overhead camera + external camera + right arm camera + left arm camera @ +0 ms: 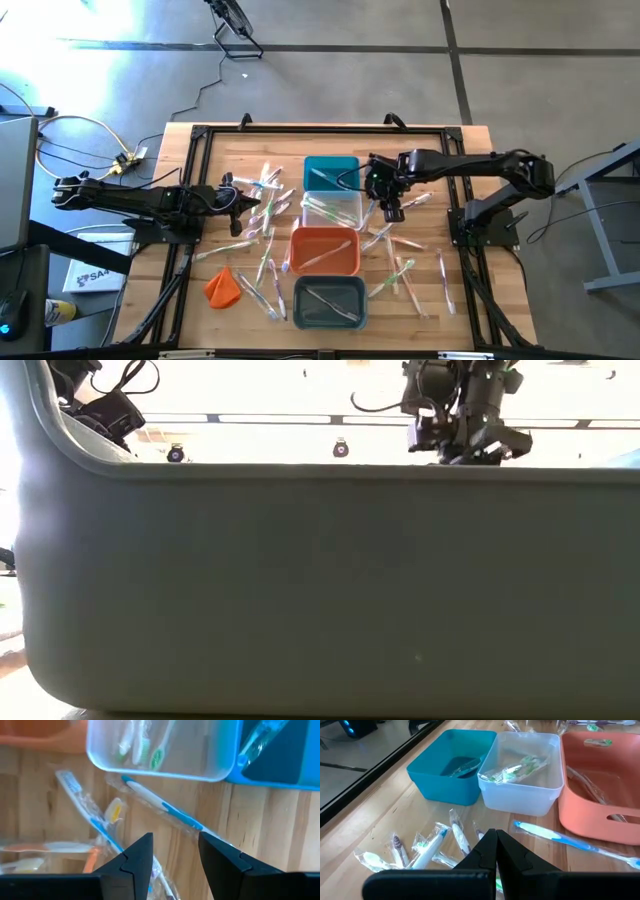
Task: Pick & Place Toothbrushes
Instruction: Put the blue toothbrush into the blue bin
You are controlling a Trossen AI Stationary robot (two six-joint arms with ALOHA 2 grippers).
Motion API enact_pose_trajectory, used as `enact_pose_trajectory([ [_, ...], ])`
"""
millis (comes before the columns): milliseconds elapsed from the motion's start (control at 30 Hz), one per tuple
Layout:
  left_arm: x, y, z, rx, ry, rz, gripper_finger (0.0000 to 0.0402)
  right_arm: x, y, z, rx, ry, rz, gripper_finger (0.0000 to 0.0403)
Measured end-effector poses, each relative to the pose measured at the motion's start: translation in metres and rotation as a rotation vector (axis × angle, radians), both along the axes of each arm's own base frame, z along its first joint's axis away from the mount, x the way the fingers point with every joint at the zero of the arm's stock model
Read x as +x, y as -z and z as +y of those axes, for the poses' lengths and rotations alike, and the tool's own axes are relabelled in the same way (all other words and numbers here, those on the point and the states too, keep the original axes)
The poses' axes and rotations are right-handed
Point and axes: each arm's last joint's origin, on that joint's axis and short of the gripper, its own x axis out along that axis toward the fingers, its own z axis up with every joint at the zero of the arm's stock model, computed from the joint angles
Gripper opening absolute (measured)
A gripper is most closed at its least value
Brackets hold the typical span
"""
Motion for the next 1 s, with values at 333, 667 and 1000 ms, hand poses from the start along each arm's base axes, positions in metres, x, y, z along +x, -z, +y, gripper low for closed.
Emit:
enact_pose_trajectory([
  [333,0.0,0.0,0.0,0.0,0.0,-0.001,0.0,0.003,0.027,-0.002,-0.04,-0.041,-0.081,0.015],
  [667,0.0,0.0,0.0,0.0,0.0,-0.001,0.0,0.014,0.06,-0.005,-0.107,-0.047,0.037,0.015],
  [1000,0.0,0.0,0.0,0.0,0.0,0.001,0.0,0.015,0.069,-0.005,-0.131,-0.138,0.08,0.015],
])
